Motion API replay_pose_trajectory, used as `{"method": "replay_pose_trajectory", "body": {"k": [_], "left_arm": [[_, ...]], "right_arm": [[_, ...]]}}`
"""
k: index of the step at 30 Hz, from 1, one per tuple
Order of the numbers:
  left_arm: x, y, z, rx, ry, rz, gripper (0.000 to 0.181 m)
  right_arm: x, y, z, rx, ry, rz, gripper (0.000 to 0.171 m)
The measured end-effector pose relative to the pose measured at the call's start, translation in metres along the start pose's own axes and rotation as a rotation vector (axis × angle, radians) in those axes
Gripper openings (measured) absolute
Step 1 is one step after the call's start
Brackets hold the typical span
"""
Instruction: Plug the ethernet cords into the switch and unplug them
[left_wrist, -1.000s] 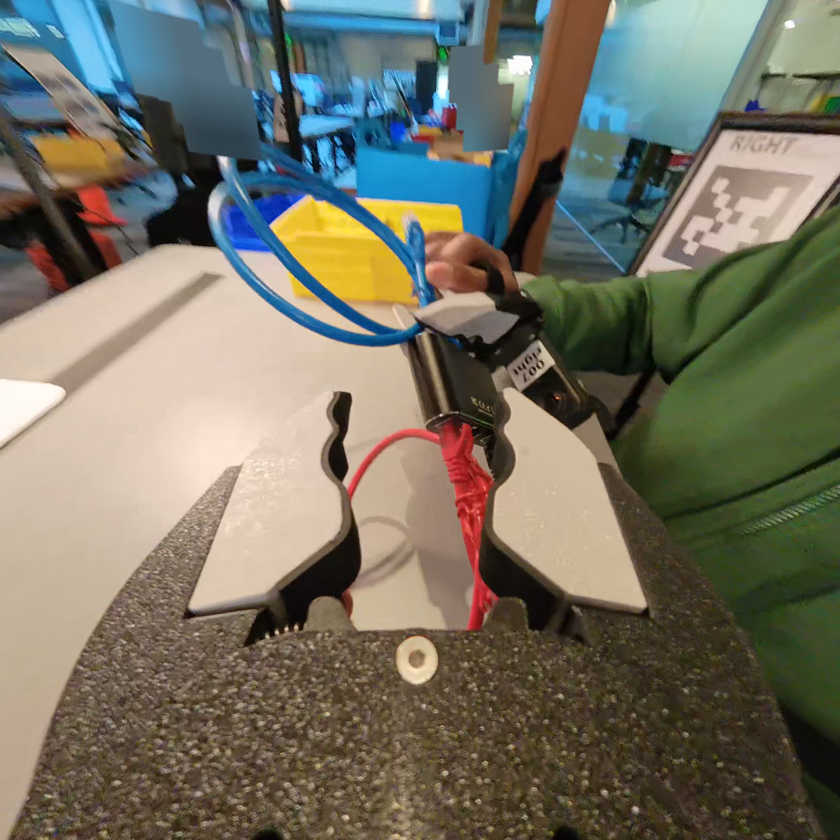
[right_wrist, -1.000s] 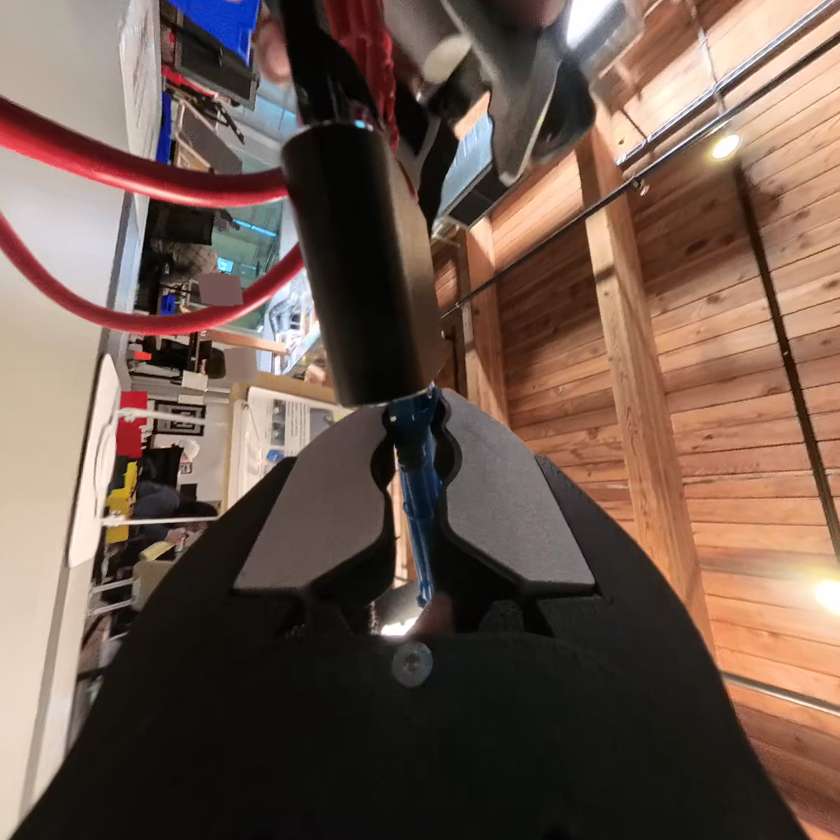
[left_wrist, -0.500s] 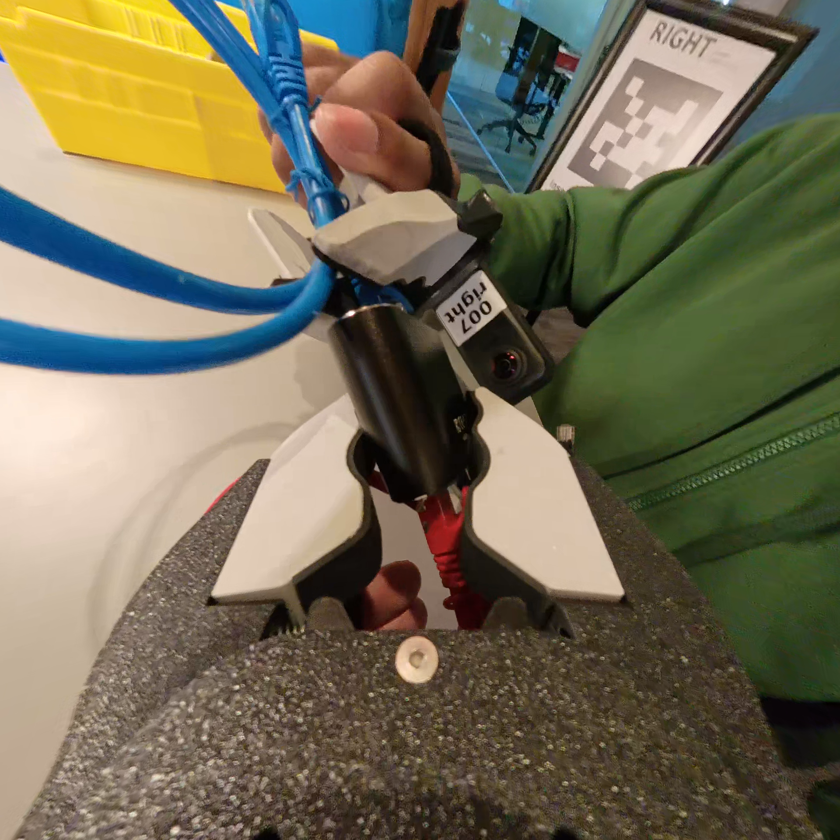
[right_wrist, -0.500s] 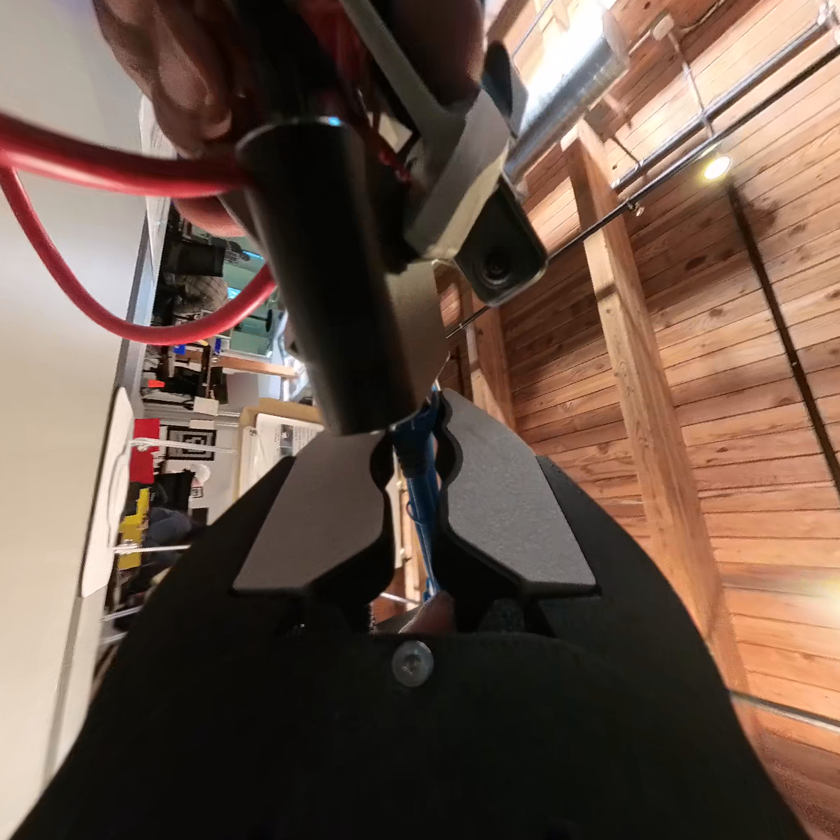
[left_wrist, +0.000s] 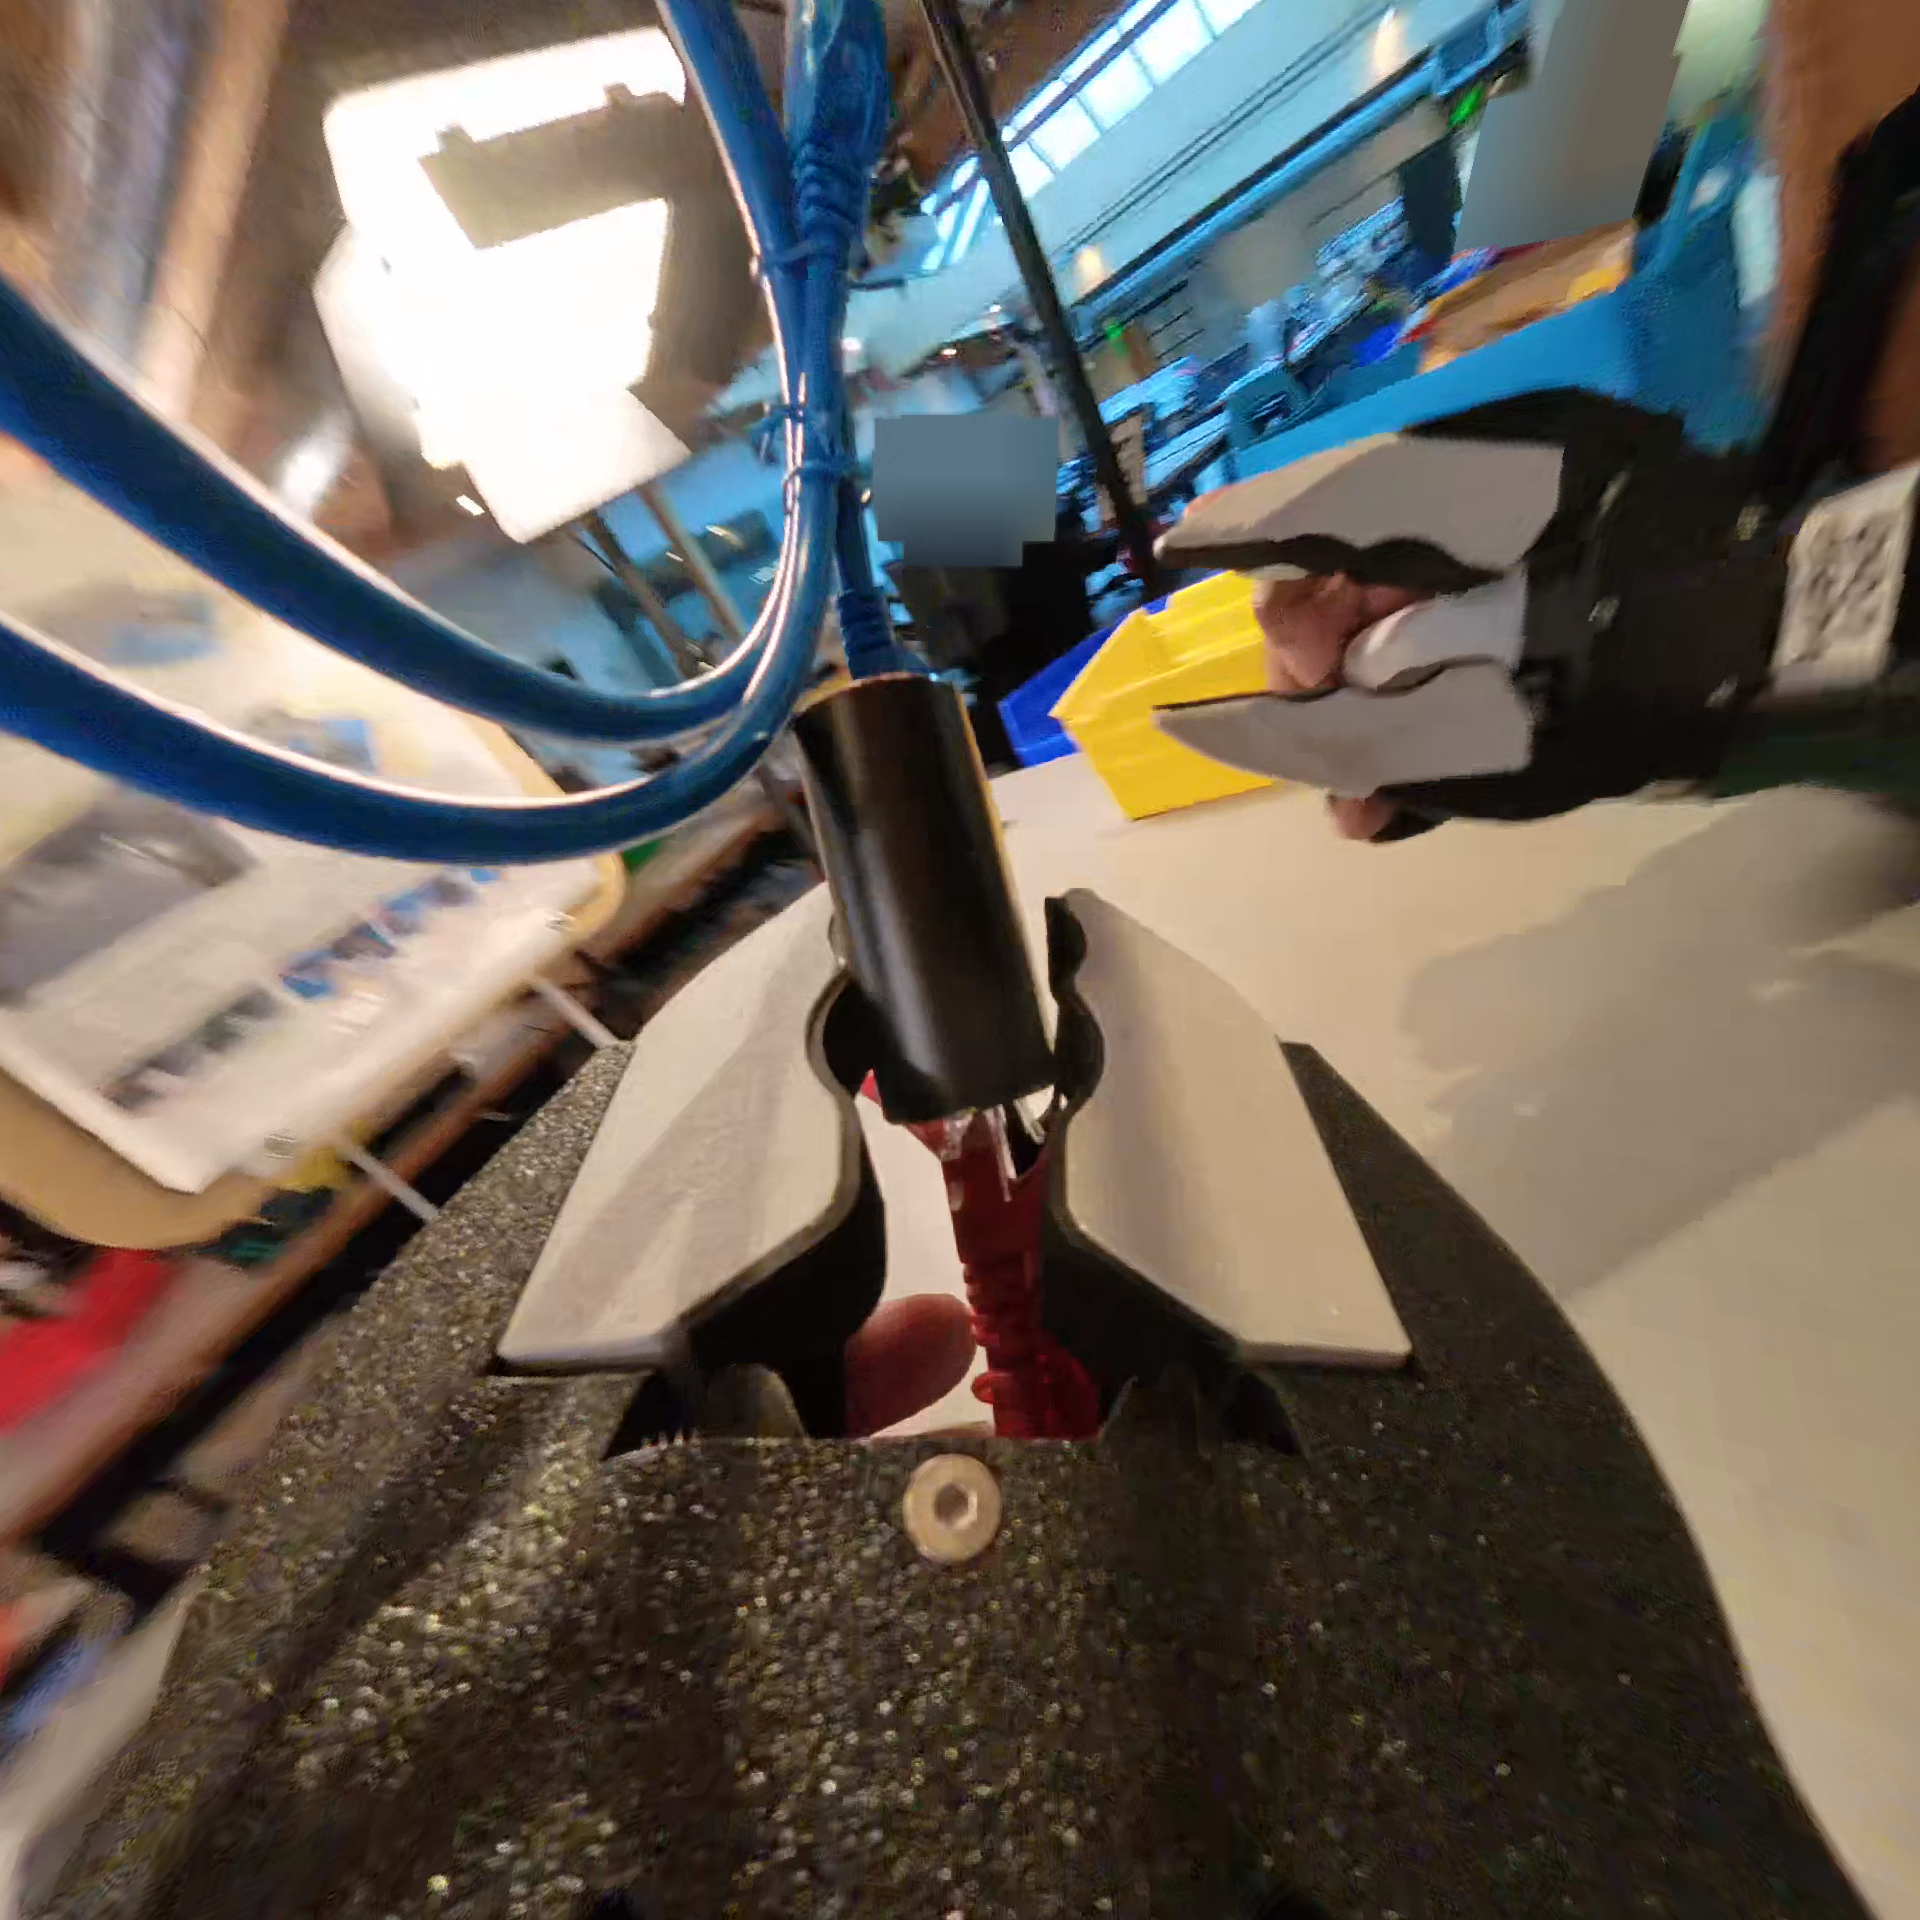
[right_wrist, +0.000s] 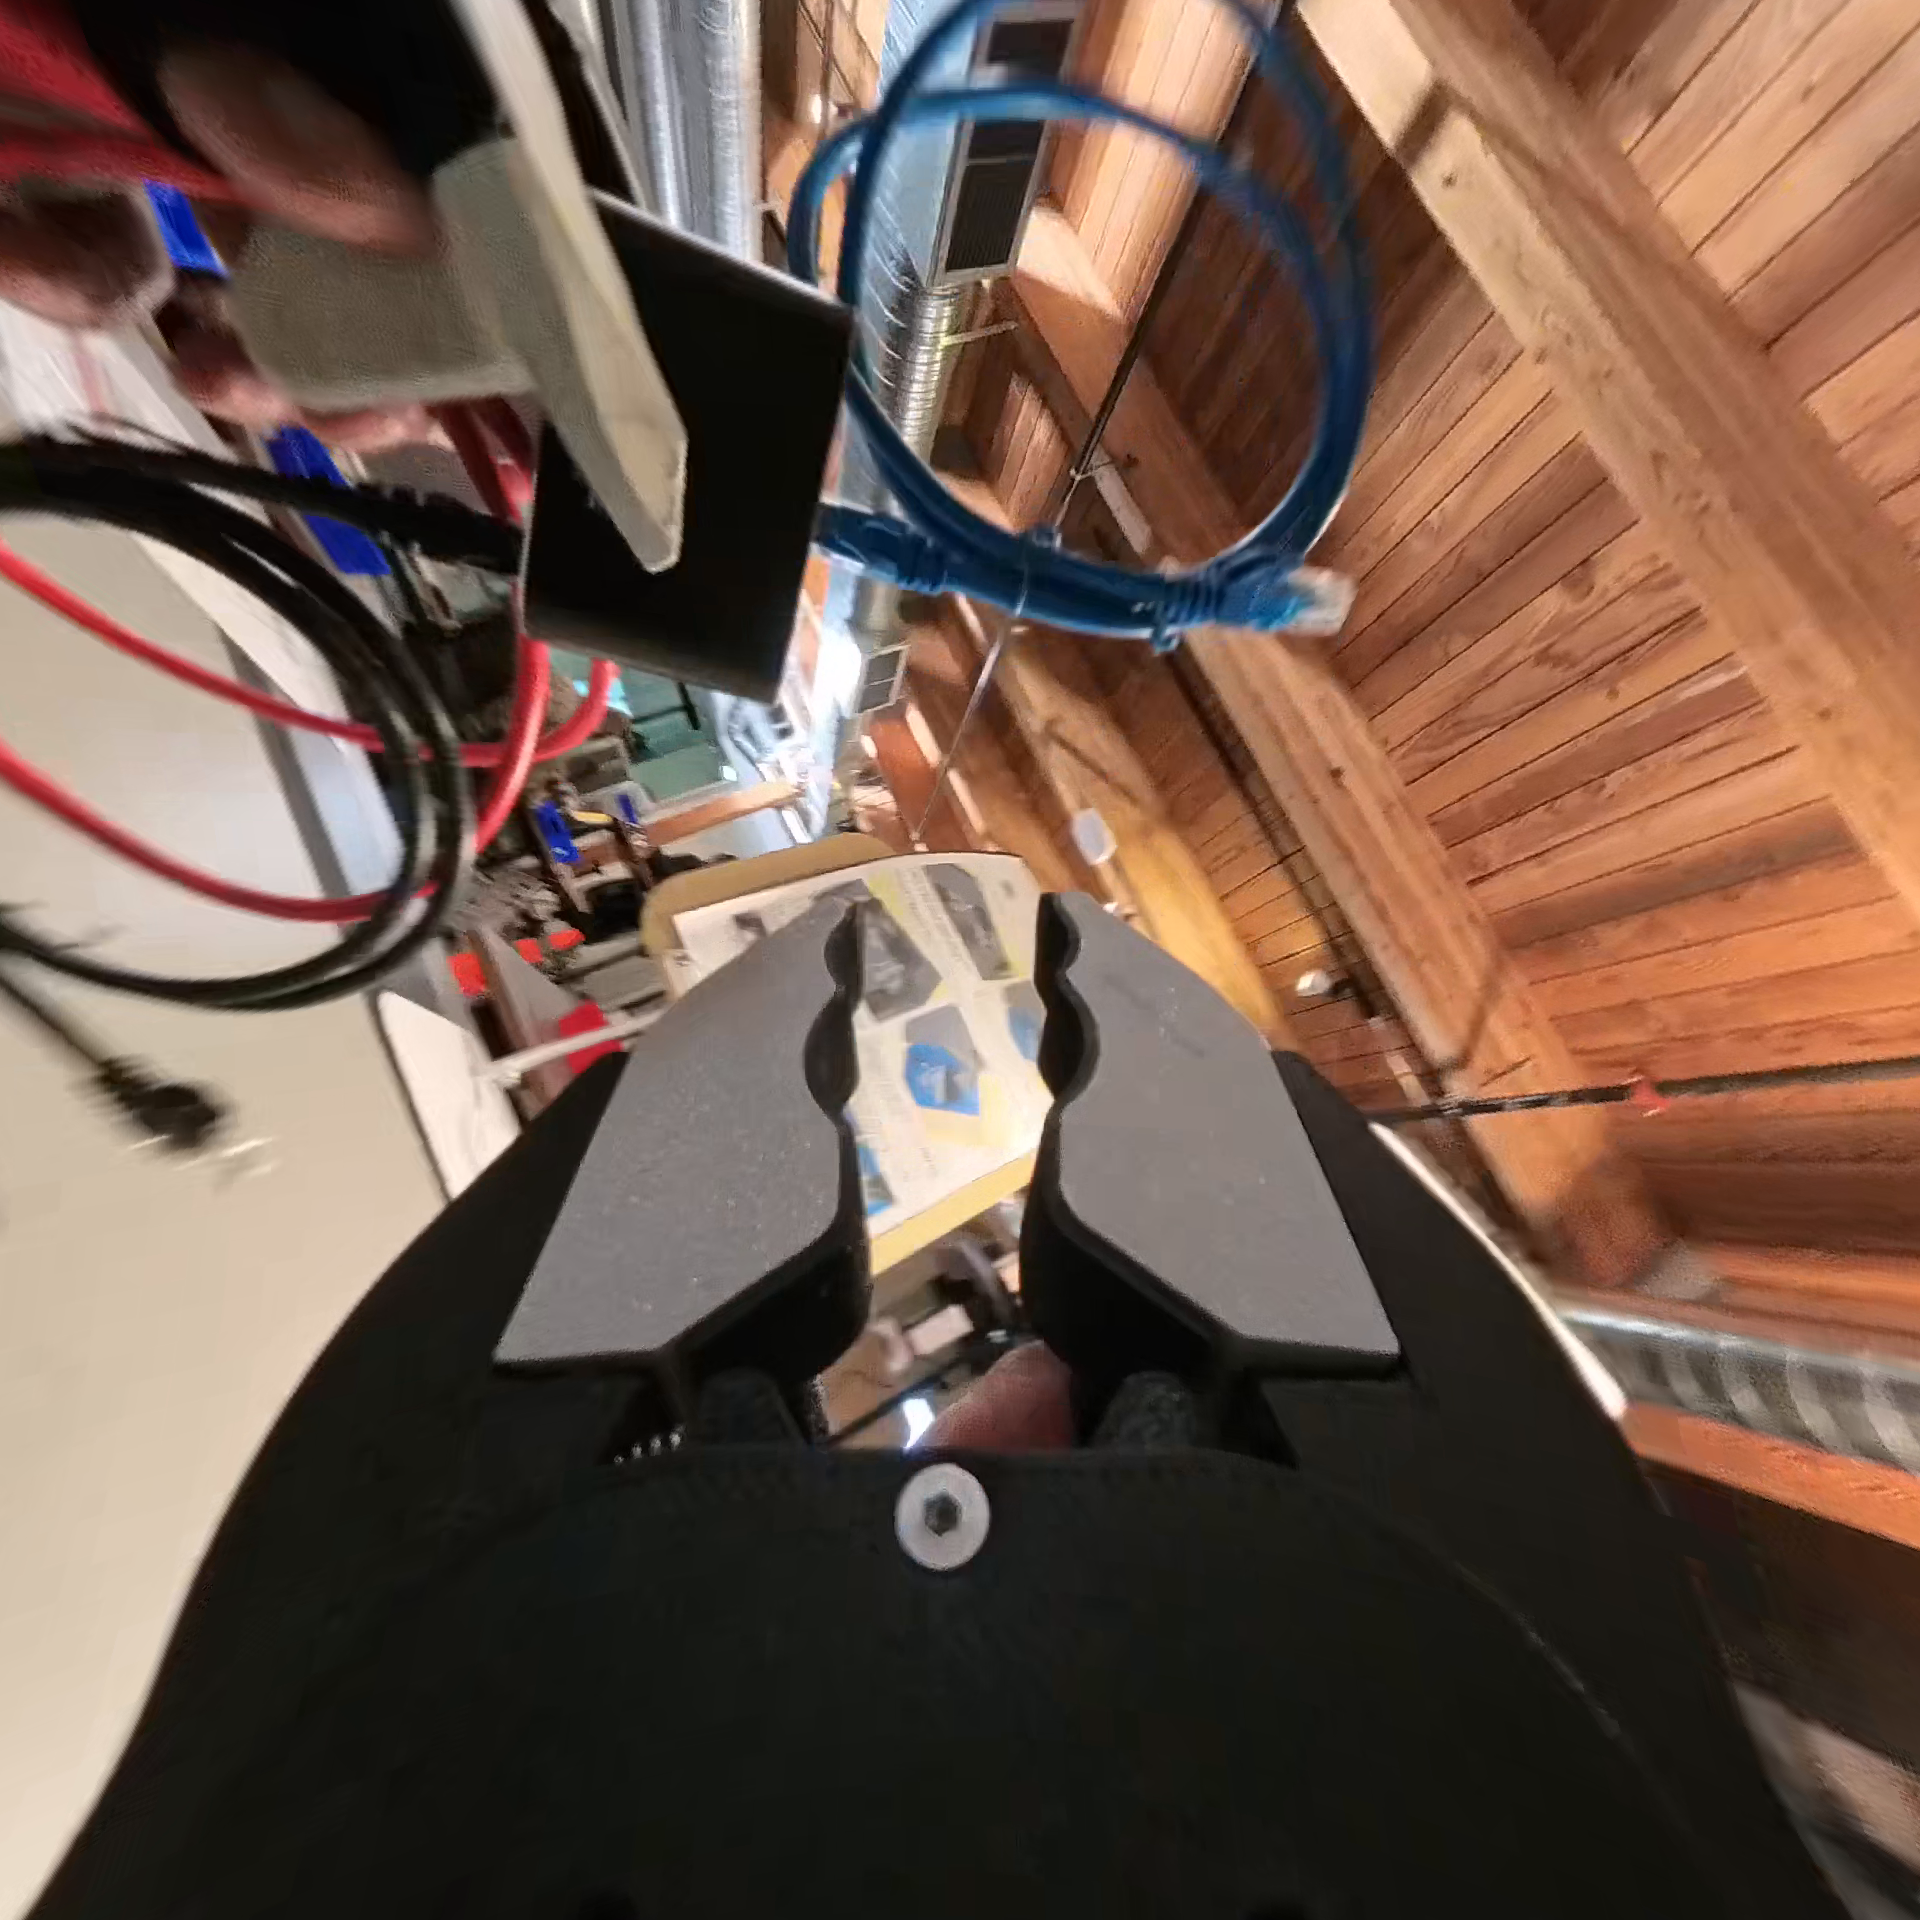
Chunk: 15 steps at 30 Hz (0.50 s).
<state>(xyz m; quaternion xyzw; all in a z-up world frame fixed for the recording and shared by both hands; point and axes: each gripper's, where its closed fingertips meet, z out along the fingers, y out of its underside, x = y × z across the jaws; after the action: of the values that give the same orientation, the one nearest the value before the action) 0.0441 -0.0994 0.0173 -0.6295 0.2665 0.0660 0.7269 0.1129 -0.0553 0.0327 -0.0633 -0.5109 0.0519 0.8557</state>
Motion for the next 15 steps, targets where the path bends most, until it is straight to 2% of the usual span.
{"method": "replay_pose_trajectory", "body": {"k": [2, 6, 9, 11, 13, 15], "left_arm": [[0.002, 0.001, 0.001, -0.006, -0.046, 0.138, 0.031], [0.023, 0.007, 0.014, -0.017, -0.055, 0.347, 0.031], [0.047, 0.012, 0.023, -0.007, 0.010, 0.435, 0.030], [0.065, 0.013, 0.027, 0.014, 0.084, 0.440, 0.030], [0.084, 0.014, 0.029, 0.032, 0.176, 0.438, 0.030], [0.099, 0.016, 0.030, 0.038, 0.242, 0.441, 0.031]], "right_arm": [[-0.005, -0.001, 0.000, 0.020, -0.079, 0.142, 0.034], [-0.030, -0.019, -0.009, 0.137, -0.378, 0.500, 0.044], [-0.030, -0.027, -0.016, 0.198, -0.458, 0.632, 0.057], [-0.026, -0.035, -0.021, 0.245, -0.510, 0.724, 0.059], [-0.021, -0.044, -0.027, 0.296, -0.548, 0.773, 0.047], [-0.021, -0.055, -0.034, 0.341, -0.611, 0.789, 0.019]]}}
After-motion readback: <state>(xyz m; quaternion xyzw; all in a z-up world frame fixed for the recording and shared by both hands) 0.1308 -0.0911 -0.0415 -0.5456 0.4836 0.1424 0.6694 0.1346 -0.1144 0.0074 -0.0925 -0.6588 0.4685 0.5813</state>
